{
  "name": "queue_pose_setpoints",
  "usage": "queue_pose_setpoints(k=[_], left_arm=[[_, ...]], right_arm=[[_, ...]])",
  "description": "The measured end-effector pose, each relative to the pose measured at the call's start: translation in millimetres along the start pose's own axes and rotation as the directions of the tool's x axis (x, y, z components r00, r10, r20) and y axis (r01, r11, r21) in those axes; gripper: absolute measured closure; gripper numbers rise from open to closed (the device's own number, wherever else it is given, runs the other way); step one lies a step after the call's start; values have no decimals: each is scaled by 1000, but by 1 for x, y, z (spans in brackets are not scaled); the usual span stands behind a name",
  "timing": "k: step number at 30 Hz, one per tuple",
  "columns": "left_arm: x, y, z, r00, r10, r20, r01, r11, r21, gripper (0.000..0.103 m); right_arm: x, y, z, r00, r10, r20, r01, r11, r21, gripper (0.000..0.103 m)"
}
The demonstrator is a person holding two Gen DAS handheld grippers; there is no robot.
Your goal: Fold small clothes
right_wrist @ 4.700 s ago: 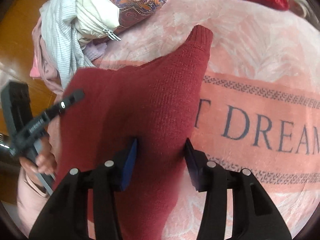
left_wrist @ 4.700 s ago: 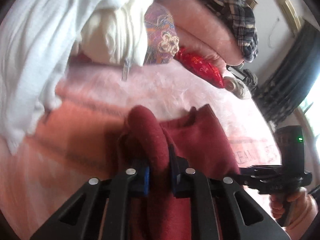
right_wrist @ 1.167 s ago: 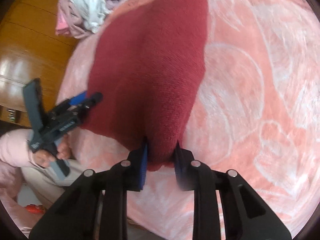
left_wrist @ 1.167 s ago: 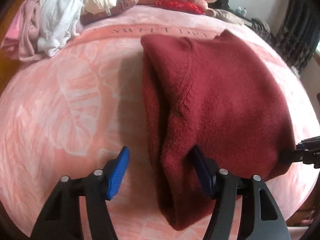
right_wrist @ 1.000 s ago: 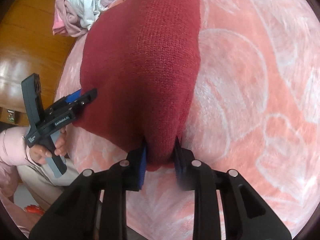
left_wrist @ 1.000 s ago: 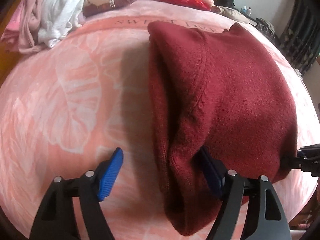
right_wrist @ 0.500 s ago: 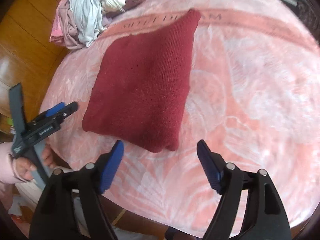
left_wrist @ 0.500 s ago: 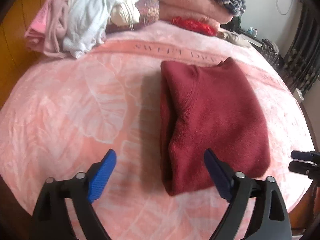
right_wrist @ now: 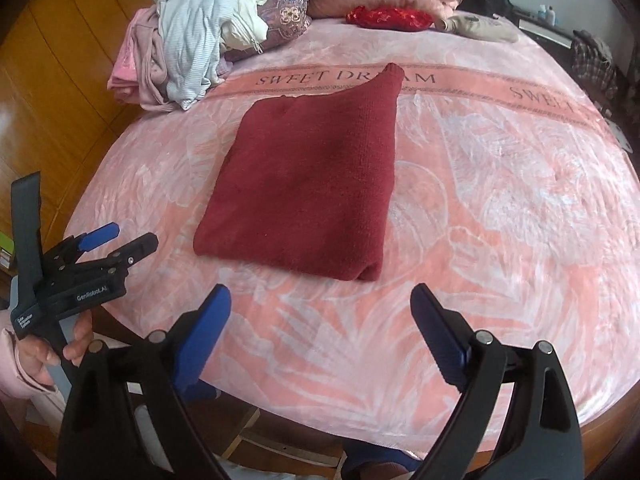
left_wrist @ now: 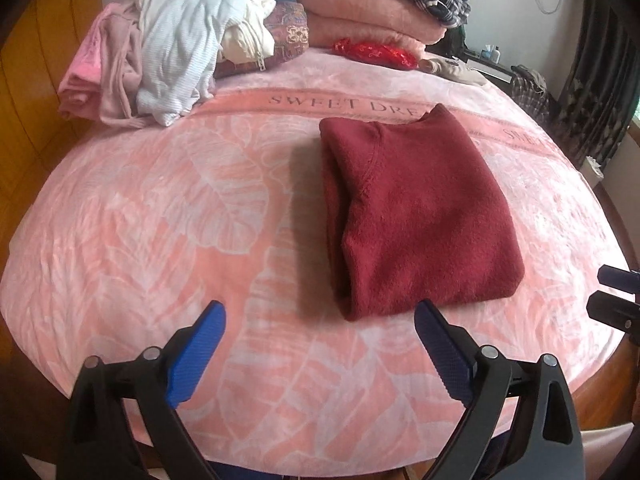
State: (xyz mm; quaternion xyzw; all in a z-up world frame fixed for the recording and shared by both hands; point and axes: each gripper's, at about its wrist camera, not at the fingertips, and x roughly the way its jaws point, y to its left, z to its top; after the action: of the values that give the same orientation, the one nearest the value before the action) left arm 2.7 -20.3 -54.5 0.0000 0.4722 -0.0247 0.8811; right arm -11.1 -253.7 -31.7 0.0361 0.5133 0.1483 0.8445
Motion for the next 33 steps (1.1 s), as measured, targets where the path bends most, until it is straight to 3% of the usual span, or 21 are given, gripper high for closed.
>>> queue_pose_setpoints(k=[16, 23, 33], left_arm=[[-5, 6, -6, 1000, -31, 2, 31, 999, -26, 7], [-3, 0, -9, 999, -30, -11, 30, 999, -11, 7], [-4, -7, -12, 1000, -27, -9, 27, 1000, 16, 7]], right_arm=[[11, 13, -9, 998, 62, -15, -62, 998, 25, 12], [15, 5, -11, 997, 80, -16, -78, 993, 84, 12], [22, 12, -14, 994, 104, -43, -101, 992, 73, 12]])
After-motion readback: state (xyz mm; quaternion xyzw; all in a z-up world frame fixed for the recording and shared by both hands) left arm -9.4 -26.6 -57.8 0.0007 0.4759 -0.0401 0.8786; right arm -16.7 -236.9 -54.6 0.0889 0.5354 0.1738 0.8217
